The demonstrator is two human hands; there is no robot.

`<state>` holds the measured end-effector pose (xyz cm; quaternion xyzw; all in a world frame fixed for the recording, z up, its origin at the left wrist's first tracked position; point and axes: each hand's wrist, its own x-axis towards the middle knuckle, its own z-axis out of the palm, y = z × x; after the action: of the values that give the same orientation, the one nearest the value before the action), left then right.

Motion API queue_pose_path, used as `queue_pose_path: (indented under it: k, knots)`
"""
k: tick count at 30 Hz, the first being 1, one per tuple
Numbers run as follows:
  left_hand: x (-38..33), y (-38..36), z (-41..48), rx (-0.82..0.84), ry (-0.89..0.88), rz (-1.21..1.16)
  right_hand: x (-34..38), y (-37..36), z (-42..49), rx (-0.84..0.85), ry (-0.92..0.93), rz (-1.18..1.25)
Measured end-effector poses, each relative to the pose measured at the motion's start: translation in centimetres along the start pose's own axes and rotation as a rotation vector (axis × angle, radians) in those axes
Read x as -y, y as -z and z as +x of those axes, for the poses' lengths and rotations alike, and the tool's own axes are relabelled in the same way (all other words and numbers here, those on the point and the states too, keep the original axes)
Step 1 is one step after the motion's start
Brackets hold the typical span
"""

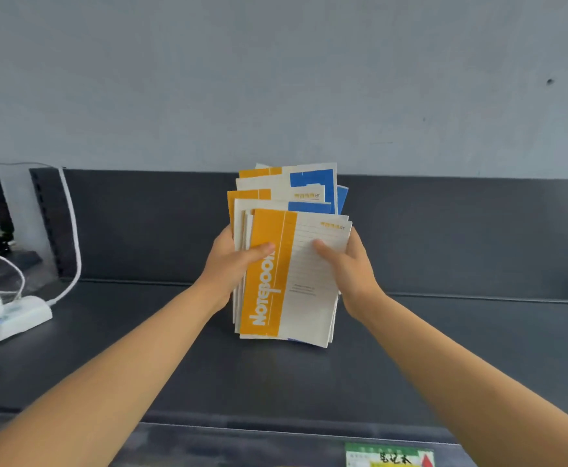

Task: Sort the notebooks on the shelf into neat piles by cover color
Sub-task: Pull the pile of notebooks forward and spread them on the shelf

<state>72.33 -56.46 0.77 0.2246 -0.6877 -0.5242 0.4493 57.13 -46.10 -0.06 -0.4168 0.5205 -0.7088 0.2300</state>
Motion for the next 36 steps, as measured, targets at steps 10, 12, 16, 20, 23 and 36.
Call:
queue_pose_path:
  k: [10, 12, 16, 20, 23, 36]
  knots:
    - [2.9, 1.6, -1.2, -0.001, -0.046, -0.028, -1.6, -3.8, -1.0, 0.046, 0.044, -0.101]
    - [3.3, 1.8, -1.2, 0.007, -0.023, -0.030, -2.0, -3.9, -1.1, 0.056, 0.033, -0.094]
    - [3.7, 1.9, -1.2, 0.021, 0.013, -0.069, -2.6, -3.7, -1.0, 0.086, -0.001, -0.107]
    - [4.8, 3.5, -1.6, 0.147, 0.064, 0.035, -3.4, -2.3, -1.1, 0.152, -0.085, -0.221]
    - [5.3, 6.1, -1.7, 0.286, 0.024, 0.240, -4.0, -0.6, -1.6, 0.217, -0.174, -0.311]
    - [3.0, 10.4, 1.1, 0.125, 0.625, 0.289, -1.9, -5.3, 0.3, 0.216, -0.687, -0.328]
